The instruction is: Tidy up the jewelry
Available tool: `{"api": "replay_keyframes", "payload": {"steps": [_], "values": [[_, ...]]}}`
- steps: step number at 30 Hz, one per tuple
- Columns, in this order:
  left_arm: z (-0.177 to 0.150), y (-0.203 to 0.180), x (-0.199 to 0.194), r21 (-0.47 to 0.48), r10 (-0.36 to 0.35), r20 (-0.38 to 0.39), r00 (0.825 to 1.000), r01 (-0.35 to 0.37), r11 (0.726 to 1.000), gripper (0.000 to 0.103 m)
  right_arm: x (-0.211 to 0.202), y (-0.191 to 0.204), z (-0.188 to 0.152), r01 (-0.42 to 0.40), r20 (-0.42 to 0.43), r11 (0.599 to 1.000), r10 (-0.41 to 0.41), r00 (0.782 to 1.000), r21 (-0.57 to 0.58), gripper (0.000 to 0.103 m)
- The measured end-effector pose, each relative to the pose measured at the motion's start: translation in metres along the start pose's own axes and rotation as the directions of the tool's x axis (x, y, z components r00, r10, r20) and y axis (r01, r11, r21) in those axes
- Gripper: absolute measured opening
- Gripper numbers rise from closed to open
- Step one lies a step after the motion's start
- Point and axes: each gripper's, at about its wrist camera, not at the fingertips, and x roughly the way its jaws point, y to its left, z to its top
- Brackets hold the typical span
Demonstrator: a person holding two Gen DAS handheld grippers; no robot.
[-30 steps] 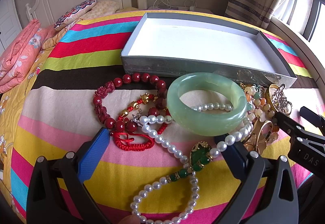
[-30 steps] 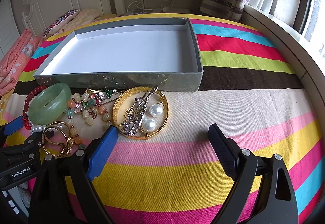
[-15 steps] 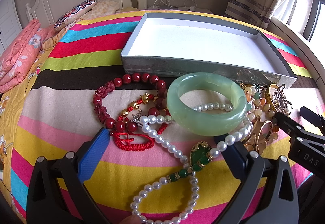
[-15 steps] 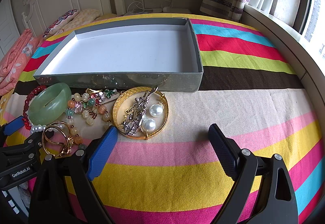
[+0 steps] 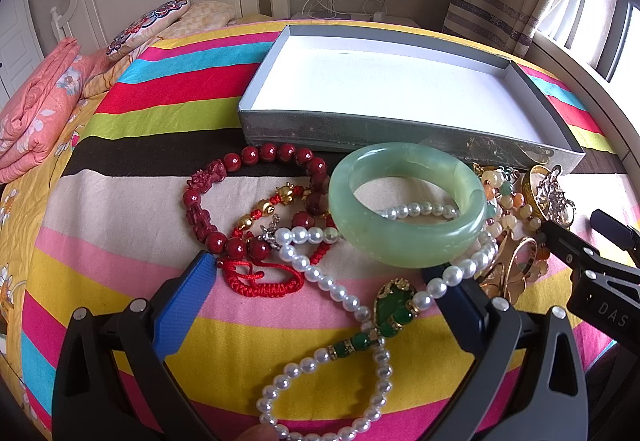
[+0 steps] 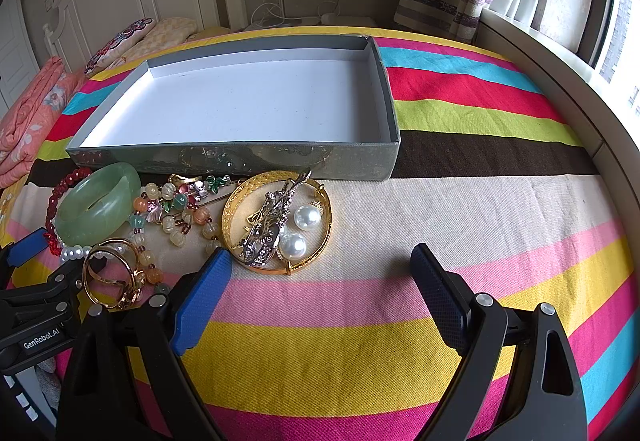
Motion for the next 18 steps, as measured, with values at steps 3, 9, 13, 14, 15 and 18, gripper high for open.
{"api": "replay_keyframes", "payload": {"steps": [3,9,13,14,15,18], "values": [[0.0,0.0,0.0,0.0,0.0,0.0,1.0,0.0,1.0,0.101,0.0002,-0.0001,0.0002,0.0,0.0,1.0,0.0,1.0,0.0,0.087],[0.0,0.0,0.0,0.0,0.0,0.0,1.0,0.0,1.0,0.101,0.0001,0.0001,0.0001,-0.001,0.0,1.0,0.001,1.0,-0.001,0.087],[0.0,0.0,0.0,0.0,0.0,0.0,1.0,0.0,1.0,0.101,0.0024,-0.0012,0.0013,-0.001,0.0,1.0,0.001,1.0,-0.003,0.087],[0.0,0.0,0.0,0.0,0.0,0.0,1.0,0.0,1.0,0.101,0.0022,-0.0008,0.0011,-0.001,0.0,1.0,0.001,1.0,-0.003,0.087],[0.0,0.0,0.0,0.0,0.0,0.0,1.0,0.0,1.0,0.101,0.0021,-0.0009,0.0012,-0.001,0.0,1.0,0.001,1.0,-0.003,0.087],[0.0,0.0,0.0,0.0,0.0,0.0,1.0,0.0,1.0,0.101,0.0018,-0.0008,0.0009,-0.003,0.0,1.0,0.003,1.0,-0.004,0.087]]}}
